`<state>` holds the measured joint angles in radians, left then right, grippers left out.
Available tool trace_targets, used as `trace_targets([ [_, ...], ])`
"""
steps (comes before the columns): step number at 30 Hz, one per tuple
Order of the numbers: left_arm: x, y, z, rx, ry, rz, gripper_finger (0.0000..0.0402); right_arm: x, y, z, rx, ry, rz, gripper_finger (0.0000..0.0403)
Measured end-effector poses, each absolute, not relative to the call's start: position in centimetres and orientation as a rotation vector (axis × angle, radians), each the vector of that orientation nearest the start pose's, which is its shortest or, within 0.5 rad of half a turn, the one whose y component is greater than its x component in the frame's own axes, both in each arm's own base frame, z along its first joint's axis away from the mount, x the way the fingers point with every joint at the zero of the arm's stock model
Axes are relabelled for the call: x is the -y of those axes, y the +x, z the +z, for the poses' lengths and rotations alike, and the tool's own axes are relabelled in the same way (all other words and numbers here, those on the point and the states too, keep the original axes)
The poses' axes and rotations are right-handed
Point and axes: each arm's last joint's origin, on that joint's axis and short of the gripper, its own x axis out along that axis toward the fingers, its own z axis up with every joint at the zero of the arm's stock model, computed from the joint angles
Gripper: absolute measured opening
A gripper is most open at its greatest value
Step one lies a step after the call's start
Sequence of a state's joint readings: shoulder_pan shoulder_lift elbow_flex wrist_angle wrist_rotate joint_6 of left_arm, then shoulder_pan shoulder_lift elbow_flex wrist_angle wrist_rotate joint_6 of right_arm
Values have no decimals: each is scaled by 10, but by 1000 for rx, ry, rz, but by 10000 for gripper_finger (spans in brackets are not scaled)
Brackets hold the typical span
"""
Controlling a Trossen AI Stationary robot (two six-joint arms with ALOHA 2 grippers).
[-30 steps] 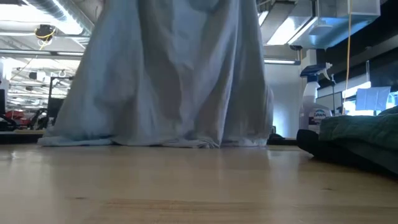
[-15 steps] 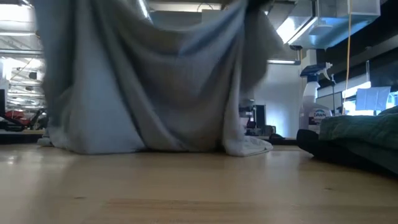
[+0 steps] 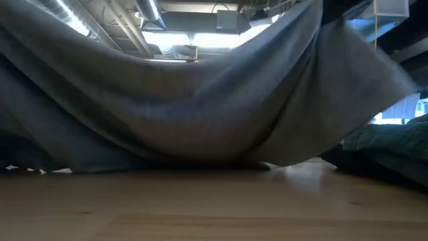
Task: Fold Laundry from Bin
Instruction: Fold the gray shirt
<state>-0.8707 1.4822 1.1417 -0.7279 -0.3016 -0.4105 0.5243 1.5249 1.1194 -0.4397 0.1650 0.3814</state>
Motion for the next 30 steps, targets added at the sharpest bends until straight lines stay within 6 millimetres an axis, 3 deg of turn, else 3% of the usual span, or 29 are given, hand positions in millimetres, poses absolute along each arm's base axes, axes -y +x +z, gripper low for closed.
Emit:
trace_targets([
  [4, 224, 196, 261, -982, 159, -405, 61, -161, 283, 258, -819, 146, 273, 8],
  [10, 228, 199, 285, -923, 123, -452, 86, -169, 286, 266, -749, 208, 392, 60],
  [14, 218, 196, 291, -889, 192, -331, 89, -170, 285, 265, -774, 248, 397, 106],
  [18, 201, 193, 286, -911, 293, -98, 87, -172, 289, 257, -788, 227, 371, 152],
  [23, 179, 198, 263, -990, 287, 63, 87, -166, 297, 246, -767, 123, 225, 186],
  [30, 161, 203, 203, -1078, 154, 17, 87, -137, 314, 226, -822, 82, 19, 183],
])
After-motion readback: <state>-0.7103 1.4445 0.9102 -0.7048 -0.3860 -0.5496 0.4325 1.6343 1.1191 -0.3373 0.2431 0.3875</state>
